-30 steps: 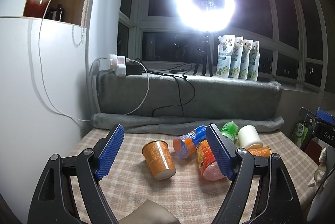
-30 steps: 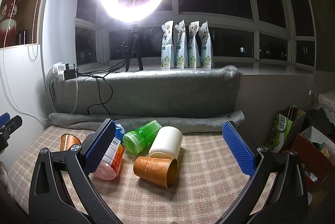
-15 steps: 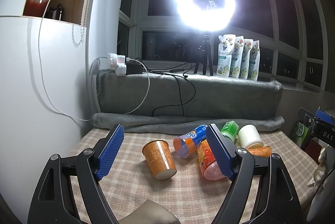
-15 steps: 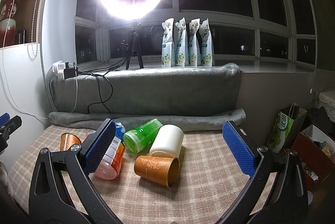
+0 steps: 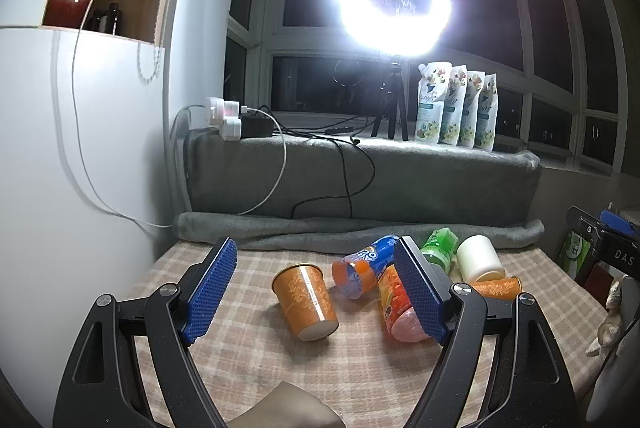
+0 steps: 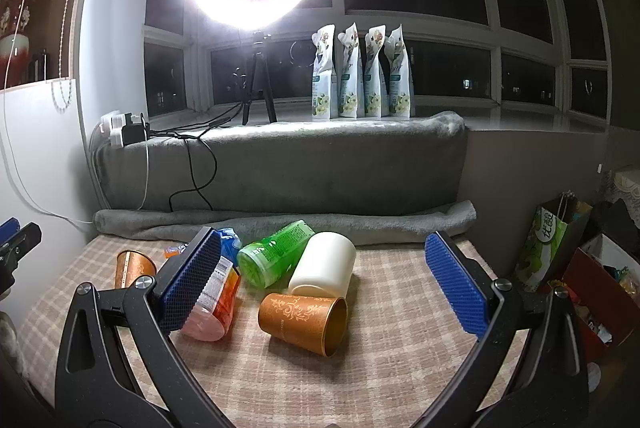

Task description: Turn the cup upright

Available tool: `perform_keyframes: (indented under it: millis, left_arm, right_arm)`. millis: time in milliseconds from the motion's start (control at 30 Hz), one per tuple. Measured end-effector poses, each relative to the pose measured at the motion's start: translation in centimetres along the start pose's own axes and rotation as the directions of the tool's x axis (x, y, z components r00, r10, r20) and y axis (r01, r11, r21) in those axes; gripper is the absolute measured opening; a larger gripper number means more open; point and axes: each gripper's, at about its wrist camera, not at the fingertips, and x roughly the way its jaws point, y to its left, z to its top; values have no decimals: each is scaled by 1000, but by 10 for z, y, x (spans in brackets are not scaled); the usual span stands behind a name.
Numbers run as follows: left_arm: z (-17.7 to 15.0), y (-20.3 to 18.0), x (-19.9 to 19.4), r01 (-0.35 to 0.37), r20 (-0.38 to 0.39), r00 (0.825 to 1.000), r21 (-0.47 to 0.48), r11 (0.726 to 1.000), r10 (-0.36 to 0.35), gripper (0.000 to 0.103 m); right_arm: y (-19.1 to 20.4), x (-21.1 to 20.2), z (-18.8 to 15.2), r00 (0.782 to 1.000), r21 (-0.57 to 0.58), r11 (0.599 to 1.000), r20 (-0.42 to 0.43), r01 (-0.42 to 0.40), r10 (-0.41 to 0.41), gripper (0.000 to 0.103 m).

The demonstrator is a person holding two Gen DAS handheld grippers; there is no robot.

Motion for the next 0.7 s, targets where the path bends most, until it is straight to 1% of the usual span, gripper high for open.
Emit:
perform_keyframes:
  millis: [167,267,433,533,633,700]
  left_arm:
    - [2,2,4,-3,-9,1000,-3,1000,2,81]
    - [3,4,6,-6,-14,1000,-9,1000,6,81]
    - [5,8,10,-7,-27,1000,-11,1000,7,81]
    - [5,11,11,-11,-33,999,-13,1000,11,81]
    - [4,17,14,-16,-49,999,-20,1000,15,81]
    - [3,20,17,-21,-62,998,-25,999,19,81]
  right_arm:
    - [1,8,3,1000,4,1000,-27,-16,16,103]
    - [1,19,5,997,14,999,-63,-49,50,103]
    - [-3,44,11,984,65,992,-137,-105,113,103]
    - [-4,63,15,967,110,983,-190,-149,168,103]
    - [-2,85,17,940,151,968,-247,-201,234,103]
    - [-2,103,19,922,167,963,-291,-213,255,103]
